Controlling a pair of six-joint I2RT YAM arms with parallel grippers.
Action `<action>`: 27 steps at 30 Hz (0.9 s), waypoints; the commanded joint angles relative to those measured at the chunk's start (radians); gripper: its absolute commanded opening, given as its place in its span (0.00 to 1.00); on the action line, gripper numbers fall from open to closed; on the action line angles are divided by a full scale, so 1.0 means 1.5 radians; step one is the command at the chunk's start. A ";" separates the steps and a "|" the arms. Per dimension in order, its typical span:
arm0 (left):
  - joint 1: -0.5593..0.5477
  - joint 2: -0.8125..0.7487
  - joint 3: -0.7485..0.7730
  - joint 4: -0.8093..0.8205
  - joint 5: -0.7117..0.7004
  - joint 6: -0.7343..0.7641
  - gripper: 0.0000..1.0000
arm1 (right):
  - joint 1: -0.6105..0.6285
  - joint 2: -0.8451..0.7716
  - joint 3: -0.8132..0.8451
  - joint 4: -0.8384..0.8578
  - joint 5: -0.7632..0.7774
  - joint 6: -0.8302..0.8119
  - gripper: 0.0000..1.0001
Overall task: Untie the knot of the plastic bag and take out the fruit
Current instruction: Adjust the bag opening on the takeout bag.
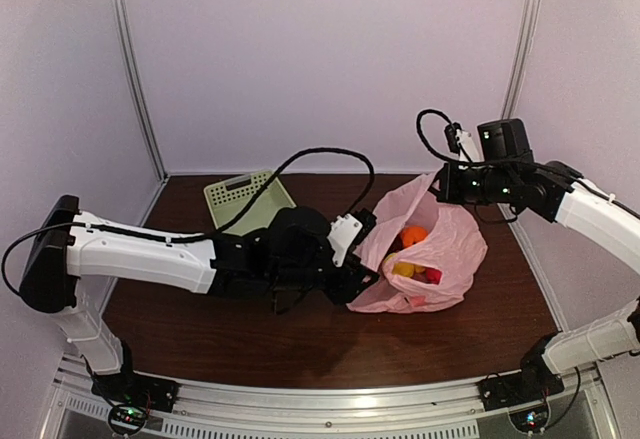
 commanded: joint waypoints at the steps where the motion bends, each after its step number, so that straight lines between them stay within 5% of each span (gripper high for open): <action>1: 0.000 0.023 0.041 -0.039 -0.081 -0.013 0.28 | 0.007 -0.003 -0.007 0.019 -0.020 0.002 0.00; 6: 0.000 -0.019 0.023 -0.051 -0.129 -0.034 0.00 | 0.029 0.018 0.006 0.038 -0.034 -0.004 0.00; 20: 0.007 -0.193 -0.110 -0.079 -0.107 -0.105 0.00 | 0.127 0.185 0.136 0.074 -0.032 -0.020 0.00; 27: 0.030 -0.194 -0.110 -0.074 -0.082 -0.141 0.00 | 0.140 0.135 0.156 0.015 0.000 -0.031 0.50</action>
